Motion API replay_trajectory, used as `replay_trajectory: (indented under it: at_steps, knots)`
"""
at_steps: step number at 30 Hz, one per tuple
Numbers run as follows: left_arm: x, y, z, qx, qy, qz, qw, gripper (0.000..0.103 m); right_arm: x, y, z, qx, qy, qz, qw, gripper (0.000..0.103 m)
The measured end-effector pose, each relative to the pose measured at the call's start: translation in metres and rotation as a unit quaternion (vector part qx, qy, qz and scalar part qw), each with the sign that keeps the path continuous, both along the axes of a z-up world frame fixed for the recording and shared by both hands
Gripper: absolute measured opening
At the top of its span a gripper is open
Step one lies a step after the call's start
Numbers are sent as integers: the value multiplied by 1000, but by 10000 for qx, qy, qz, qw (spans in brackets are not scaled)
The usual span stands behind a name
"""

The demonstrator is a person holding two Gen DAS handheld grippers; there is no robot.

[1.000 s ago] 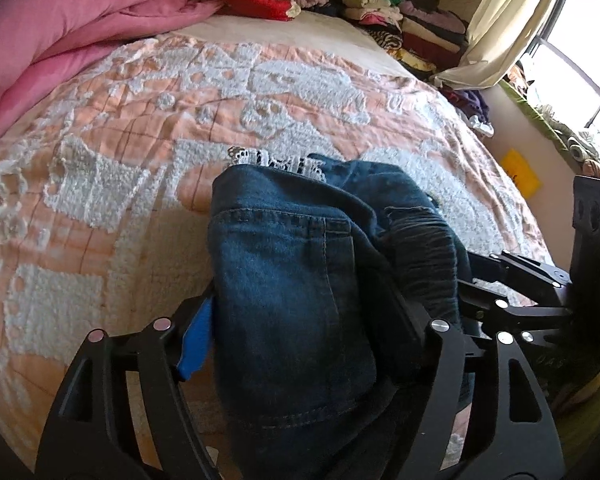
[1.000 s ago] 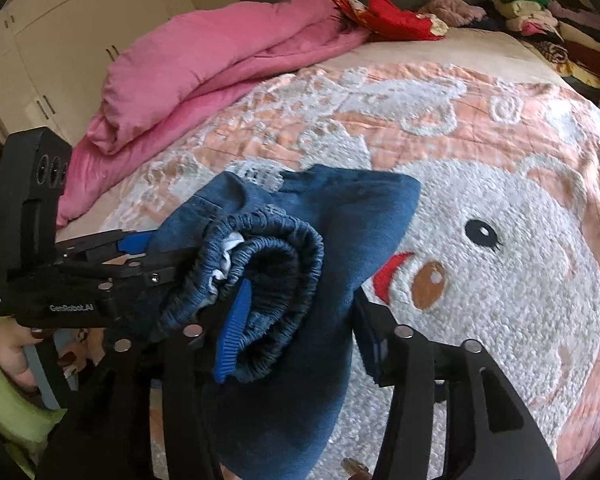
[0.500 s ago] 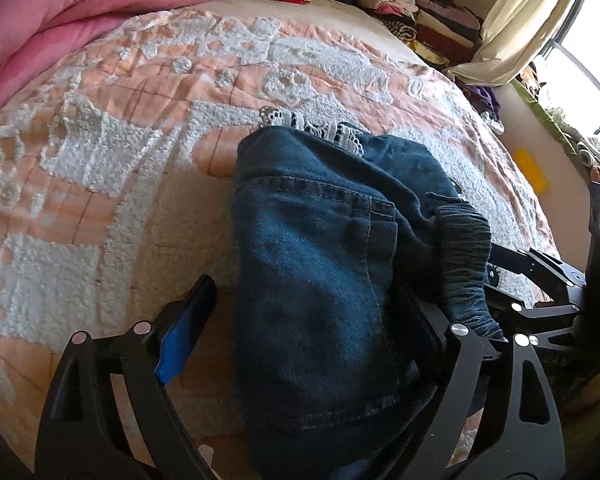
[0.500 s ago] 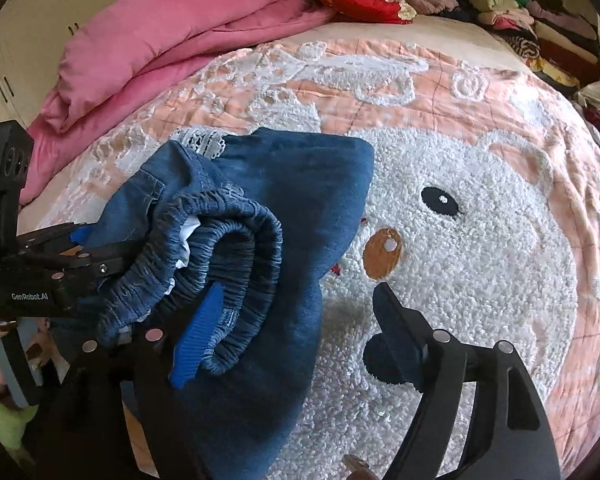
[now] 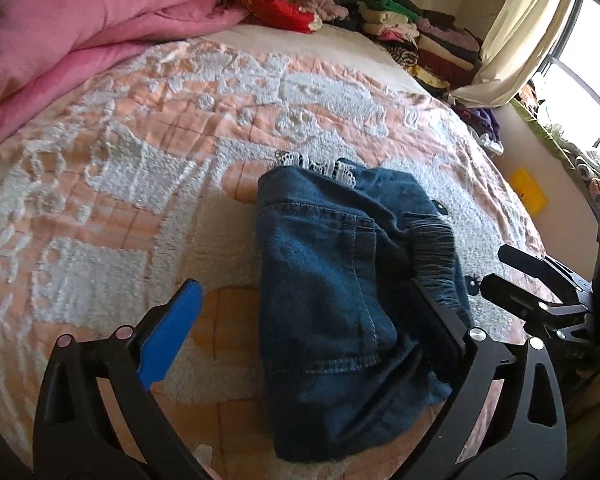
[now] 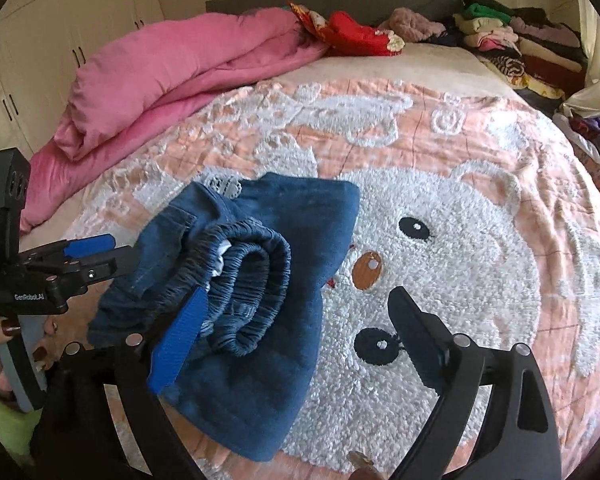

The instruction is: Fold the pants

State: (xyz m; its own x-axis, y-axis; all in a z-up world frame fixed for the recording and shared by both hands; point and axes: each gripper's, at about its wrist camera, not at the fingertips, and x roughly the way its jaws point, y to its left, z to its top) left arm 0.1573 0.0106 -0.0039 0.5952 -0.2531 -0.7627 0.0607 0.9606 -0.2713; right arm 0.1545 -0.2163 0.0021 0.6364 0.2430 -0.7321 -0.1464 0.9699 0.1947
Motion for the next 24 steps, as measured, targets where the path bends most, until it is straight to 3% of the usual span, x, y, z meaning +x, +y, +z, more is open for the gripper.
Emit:
replay_trajectory:
  at_steps: [10,12,24]
  knots:
    - [-39,-1,25,149,-359,69,9992,93,-33,8,24,-321,-412,-164,9985,91]
    - [-48,-2,28,188,-419,68,9989,93,-41,9,28,-373,-497,-193,9979,98]
    - [-92,-5,39,341,-617,45,9975,93,-86,18,47,-404,-774,-172,9960,98]
